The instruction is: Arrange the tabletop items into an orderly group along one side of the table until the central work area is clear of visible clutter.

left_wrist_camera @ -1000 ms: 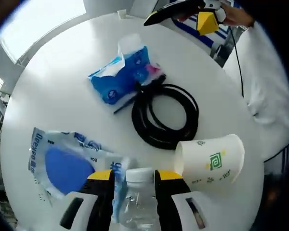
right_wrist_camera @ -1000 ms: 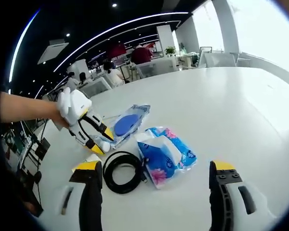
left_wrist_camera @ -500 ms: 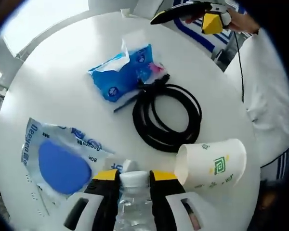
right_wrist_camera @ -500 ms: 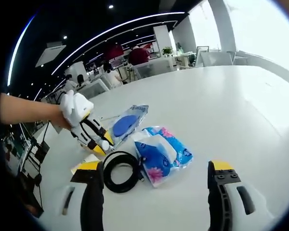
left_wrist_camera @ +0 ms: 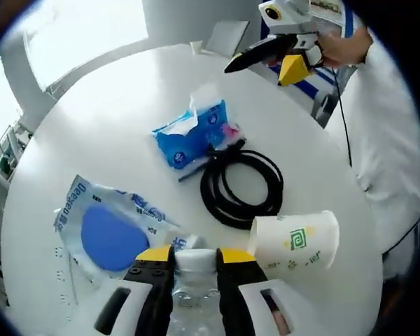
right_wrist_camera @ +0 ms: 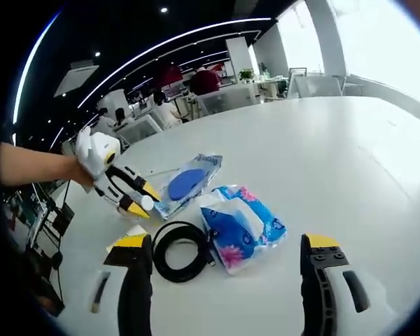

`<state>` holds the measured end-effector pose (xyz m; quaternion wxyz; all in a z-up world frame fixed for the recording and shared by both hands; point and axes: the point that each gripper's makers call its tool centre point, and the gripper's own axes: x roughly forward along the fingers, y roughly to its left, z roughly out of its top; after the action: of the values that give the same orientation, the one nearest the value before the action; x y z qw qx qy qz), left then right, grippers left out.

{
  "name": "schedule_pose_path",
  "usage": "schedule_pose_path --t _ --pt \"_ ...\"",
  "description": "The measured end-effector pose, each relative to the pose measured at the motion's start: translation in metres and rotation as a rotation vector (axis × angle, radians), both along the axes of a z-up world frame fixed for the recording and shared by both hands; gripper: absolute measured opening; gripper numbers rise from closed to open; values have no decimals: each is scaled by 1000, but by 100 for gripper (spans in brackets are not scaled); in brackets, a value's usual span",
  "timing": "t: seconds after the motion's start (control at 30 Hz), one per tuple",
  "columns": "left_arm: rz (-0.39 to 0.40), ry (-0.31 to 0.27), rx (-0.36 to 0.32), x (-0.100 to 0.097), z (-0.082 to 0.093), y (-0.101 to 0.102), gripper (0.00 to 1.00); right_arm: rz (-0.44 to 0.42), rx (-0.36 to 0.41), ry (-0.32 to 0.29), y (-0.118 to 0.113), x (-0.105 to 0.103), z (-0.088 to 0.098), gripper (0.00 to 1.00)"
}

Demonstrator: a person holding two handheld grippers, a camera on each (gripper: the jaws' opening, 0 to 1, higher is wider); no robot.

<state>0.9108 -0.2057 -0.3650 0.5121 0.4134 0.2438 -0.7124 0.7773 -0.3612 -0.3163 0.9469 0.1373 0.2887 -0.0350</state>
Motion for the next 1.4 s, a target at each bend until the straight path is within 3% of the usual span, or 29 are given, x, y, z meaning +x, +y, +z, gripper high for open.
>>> schedule_pose_path --t 0.03,0.1,0.23,0.4,0.43,0.57,0.6,0.87,0.93,0.97,1.03,1.17,1.37,1.4 --pt "12 -26 -39 4 7 -1 20 0 -2 1 1 0 1 84" --pt "32 17 -98 4 18 -1 20 5 0 -3 4 0 2 84" --pt "142 36 -241 20 46 2 20 13 -6 -4 7 2 3 84" --pt "184 46 -414 20 76 16 20 44 -20 -6 20 4 8 83" --pt "254 81 -459 22 84 21 20 44 -20 -5 20 4 8 83" --pt "368 132 -582 27 109 37 20 67 -28 3 26 9 8 83" --pt "358 100 -583 27 109 42 20 75 -28 0 29 10 9 83" --pt "447 112 -673 22 130 61 20 120 -44 3 40 16 9 83" --pt "436 92 -686 21 131 58 20 124 -40 2 41 16 9 83" --pt "485 146 -746 24 141 54 20 128 -43 3 41 17 10 83" --pt "474 119 -781 26 151 50 19 126 -40 -4 41 18 11 83" --pt "464 120 -795 27 161 52 20 127 -42 -8 40 18 13 83" --pt "490 84 -759 31 150 80 20 140 -58 -13 44 17 17 83" --pt "496 99 -758 30 148 84 20 147 -61 -15 45 17 17 83"
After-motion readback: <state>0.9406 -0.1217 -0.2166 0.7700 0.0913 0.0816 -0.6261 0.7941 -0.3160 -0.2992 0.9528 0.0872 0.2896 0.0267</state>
